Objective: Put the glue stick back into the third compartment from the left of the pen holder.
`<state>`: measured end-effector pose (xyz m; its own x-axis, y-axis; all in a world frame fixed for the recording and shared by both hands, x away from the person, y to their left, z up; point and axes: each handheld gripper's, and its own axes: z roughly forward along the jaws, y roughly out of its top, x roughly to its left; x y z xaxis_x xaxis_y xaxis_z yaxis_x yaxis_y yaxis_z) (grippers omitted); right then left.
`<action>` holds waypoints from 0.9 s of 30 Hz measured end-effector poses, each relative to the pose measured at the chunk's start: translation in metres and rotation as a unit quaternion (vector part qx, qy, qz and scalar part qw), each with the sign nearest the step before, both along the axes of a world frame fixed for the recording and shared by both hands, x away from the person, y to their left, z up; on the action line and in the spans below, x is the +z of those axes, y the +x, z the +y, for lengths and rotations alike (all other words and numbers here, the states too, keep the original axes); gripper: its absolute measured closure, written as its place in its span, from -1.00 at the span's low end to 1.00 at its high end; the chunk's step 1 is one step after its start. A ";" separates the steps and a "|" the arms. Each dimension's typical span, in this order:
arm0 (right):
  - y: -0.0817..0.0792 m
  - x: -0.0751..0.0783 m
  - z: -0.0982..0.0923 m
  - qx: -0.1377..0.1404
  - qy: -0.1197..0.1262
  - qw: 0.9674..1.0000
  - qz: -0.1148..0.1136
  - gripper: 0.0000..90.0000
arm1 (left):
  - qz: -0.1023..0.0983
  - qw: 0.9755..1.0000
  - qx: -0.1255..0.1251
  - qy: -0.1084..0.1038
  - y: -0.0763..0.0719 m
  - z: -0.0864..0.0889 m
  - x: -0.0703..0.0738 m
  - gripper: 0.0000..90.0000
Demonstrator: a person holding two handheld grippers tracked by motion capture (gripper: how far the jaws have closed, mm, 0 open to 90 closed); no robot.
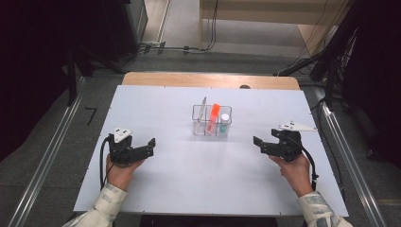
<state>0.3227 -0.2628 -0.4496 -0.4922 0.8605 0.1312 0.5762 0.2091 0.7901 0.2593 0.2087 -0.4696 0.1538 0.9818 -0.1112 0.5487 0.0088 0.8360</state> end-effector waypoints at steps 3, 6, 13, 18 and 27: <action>-0.003 0.000 -0.006 -0.005 0.001 1.000 -0.002 -0.67 | -0.002 1.000 0.000 0.007 -0.005 0.000 0.000 -0.86; -0.007 0.001 -0.011 -0.010 0.002 1.000 -0.003 -0.67 | -0.004 1.000 -0.001 0.005 -0.008 0.000 0.000 -0.86; -0.018 -0.001 -0.022 -0.019 -0.007 1.000 -0.003 -0.67 | -0.001 1.000 0.001 0.005 -0.014 0.003 -0.001 -0.86; -0.023 -0.003 -0.031 -0.029 -0.013 0.999 -0.003 -0.67 | 0.002 1.000 0.002 0.004 -0.018 0.005 -0.002 -0.86; -0.030 -0.007 -0.050 -0.055 -0.024 0.998 0.000 -0.67 | 0.011 1.000 0.000 0.011 -0.023 0.009 -0.005 -0.86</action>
